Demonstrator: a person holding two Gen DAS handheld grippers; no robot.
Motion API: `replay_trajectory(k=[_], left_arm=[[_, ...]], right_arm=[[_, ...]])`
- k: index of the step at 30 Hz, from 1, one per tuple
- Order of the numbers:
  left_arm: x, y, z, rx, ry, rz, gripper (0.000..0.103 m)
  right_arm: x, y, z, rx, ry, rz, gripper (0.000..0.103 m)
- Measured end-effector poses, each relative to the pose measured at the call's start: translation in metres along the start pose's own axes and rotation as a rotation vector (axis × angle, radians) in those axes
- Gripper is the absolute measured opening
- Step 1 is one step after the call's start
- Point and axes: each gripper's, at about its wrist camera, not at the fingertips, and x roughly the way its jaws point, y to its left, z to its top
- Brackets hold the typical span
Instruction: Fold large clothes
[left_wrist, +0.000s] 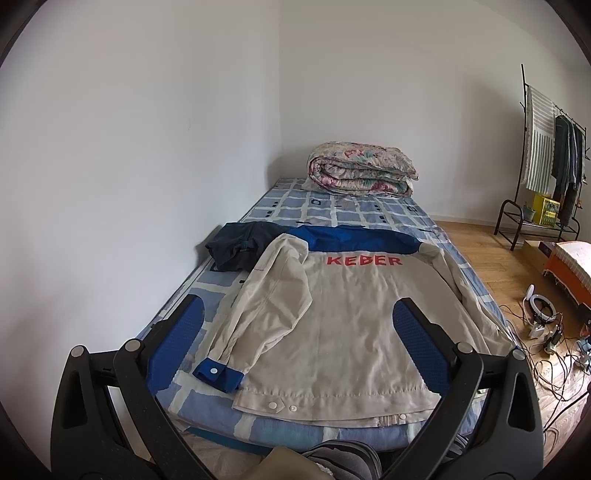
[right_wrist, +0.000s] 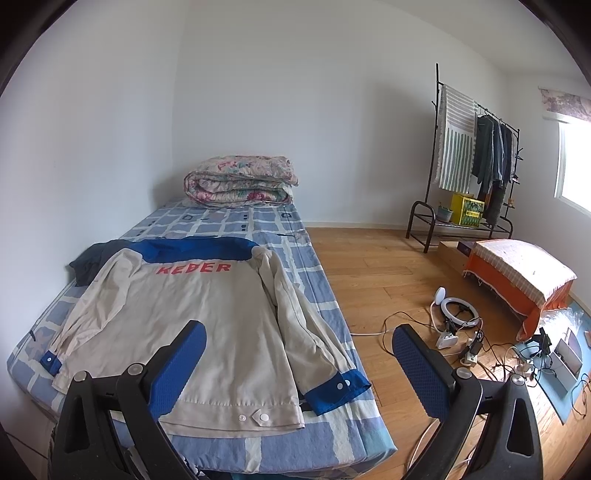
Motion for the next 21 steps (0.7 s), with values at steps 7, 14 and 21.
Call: replay_trajectory(k=[7, 14, 21], left_arm=[[-0.0009, -0.0003, -0.0026, 0.0, -0.003, 0.001, 0.103], [-0.0018, -0.0011, -0.0059, 0.002, -0.005, 0.001, 0.103], [-0.0034, -0.0005, -0.0043, 0.003, -0.006, 0.0, 0.103]], right_arm=[[0.0006, 0.0009, -0.0004, 0.001, -0.002, 0.0, 0.102], [-0.0003, 0.0002, 0.0012, 0.002, -0.002, 0.0, 0.102], [-0.0007, 0.0012, 0.0031, 0.006, -0.004, -0.002, 0.102]])
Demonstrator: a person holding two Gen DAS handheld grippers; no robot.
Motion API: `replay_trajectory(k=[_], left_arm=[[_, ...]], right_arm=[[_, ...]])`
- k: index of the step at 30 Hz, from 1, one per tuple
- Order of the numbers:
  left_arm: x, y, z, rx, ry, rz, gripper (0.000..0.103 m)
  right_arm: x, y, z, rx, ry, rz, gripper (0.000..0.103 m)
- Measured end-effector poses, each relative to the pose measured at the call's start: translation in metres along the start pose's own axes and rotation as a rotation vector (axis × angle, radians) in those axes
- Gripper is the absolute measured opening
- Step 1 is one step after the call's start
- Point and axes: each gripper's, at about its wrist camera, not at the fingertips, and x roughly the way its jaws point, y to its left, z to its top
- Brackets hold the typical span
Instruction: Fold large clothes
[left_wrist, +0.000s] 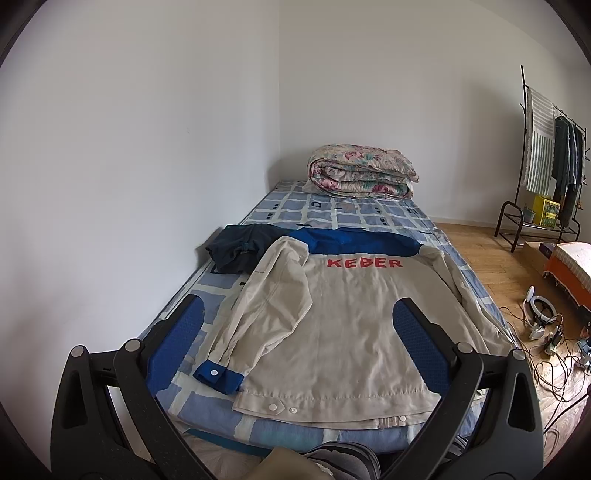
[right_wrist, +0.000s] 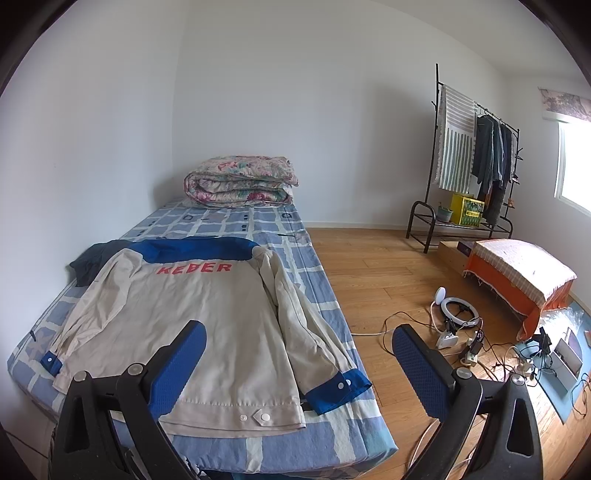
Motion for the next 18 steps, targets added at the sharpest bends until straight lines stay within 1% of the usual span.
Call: replay_trajectory(k=[7, 15, 18], left_arm=[[0.0, 0.0, -0.004, 0.0, -0.004, 0.003, 0.103], [0.002, -0.002, 0.01, -0.001, 0.006, 0.003, 0.103], [0.003, -0.002, 0.012, 0.001, 0.003, 0.01, 0.103]], right_arm=[[0.0, -0.003, 0.0, 0.012, 0.004, -0.017, 0.102], [0.0, -0.002, 0.001, 0.017, -0.002, -0.041, 0.102], [0.001, -0.001, 0.0, 0.018, -0.003, -0.035, 0.102]])
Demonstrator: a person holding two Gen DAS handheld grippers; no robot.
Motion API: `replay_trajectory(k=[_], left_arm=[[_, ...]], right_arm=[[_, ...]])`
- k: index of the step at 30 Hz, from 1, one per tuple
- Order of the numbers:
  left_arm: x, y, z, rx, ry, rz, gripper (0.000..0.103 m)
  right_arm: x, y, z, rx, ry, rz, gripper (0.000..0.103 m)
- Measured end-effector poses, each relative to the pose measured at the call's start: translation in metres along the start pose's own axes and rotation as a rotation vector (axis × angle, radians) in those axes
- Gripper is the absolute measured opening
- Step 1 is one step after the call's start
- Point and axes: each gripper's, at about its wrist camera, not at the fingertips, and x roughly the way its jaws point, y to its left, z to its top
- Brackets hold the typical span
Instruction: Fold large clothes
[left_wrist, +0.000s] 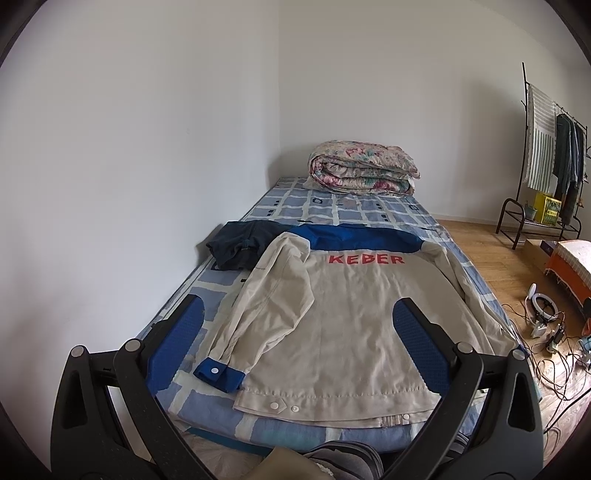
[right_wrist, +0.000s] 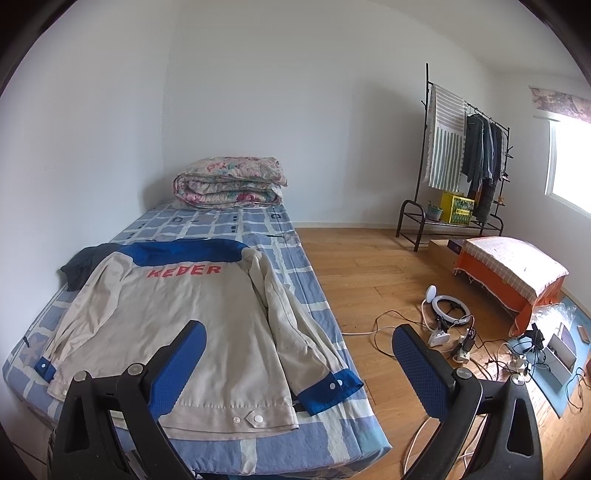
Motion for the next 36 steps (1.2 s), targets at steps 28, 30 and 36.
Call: replay_trajectory(k=[28, 30, 36], left_arm=[[0.058, 0.029, -0.024, 0.023, -0.048, 0.118, 0.103], [0.072, 0.035, -0.024, 0.033, -0.038, 0.132, 0.103], [0.111, 0.064, -0.015, 0.038, -0.005, 0.147, 0.103]], right_arm=[[0.025, 0.012, 0.009, -0.051, -0.048, -0.009, 0.102], [0.033, 0.008, 0.013, -0.058, -0.054, -0.027, 0.102], [0.085, -0.016, 0.032, -0.051, -0.031, -0.071, 0.102]])
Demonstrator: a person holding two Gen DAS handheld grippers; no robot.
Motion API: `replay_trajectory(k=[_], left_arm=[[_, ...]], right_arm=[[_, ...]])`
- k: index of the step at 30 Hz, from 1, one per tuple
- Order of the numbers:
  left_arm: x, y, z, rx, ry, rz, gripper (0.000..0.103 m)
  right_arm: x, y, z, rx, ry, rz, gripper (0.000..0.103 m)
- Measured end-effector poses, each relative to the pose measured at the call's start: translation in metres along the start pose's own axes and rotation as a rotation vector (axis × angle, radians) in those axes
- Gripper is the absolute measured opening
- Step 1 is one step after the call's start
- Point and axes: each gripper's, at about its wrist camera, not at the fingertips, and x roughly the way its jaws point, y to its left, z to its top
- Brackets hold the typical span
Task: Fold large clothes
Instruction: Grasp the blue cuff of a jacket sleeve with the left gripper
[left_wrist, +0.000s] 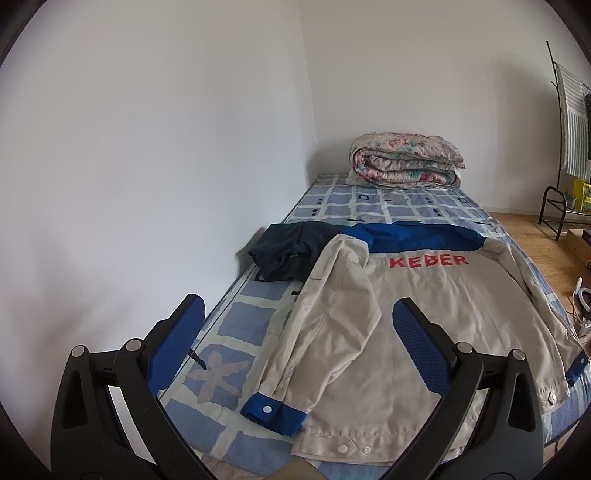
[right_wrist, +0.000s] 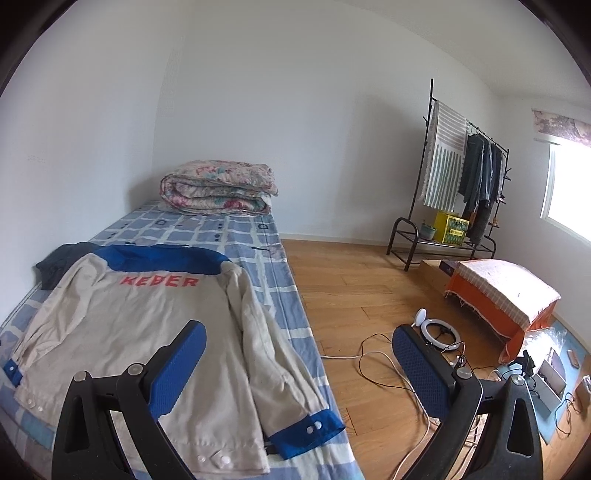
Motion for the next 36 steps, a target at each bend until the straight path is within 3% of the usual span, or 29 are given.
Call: replay_trajectory(k=[7, 10, 15, 17, 22, 25, 31, 32, 36], left_arm=[[0.044, 0.04, 0.012, -0.053, 0.065, -0.032, 0.103], [0.072, 0.055, 0.003, -0.066, 0.125, -0.02, 0.103], [0.123, 0.079, -0.044, -0.147, 0.301, -0.084, 0.094], [0.141, 0.086, -0.066, -0.177, 0.365, -0.087, 0.092], [0.177, 0.104, -0.117, -0.273, 0.522, -0.095, 0.09], [0.188, 0.111, -0.141, -0.321, 0.603, -0.078, 0.089], [0.202, 0.109, -0.176, -0.308, 0.699, -0.042, 0.087], [0.203, 0.109, -0.18, -0.32, 0.705, -0.045, 0.084], [0.209, 0.105, -0.189, -0.342, 0.709, -0.082, 0.048]], right_arm=[[0.031, -0.003, 0.02, 0.028, -0.017, 0.008, 0.102], [0.028, 0.008, 0.031, 0.016, -0.053, 0.066, 0.102], [0.019, 0.043, 0.039, 0.019, -0.034, 0.253, 0.099], [0.019, 0.063, 0.04, 0.011, 0.009, 0.359, 0.094], [0.023, 0.119, 0.041, -0.047, 0.092, 0.528, 0.086], [0.027, 0.154, 0.039, -0.103, 0.104, 0.58, 0.086], [0.052, 0.222, 0.033, -0.158, 0.156, 0.642, 0.086], [0.056, 0.231, 0.032, -0.162, 0.165, 0.652, 0.086], [0.077, 0.271, 0.027, -0.19, 0.204, 0.684, 0.086]])
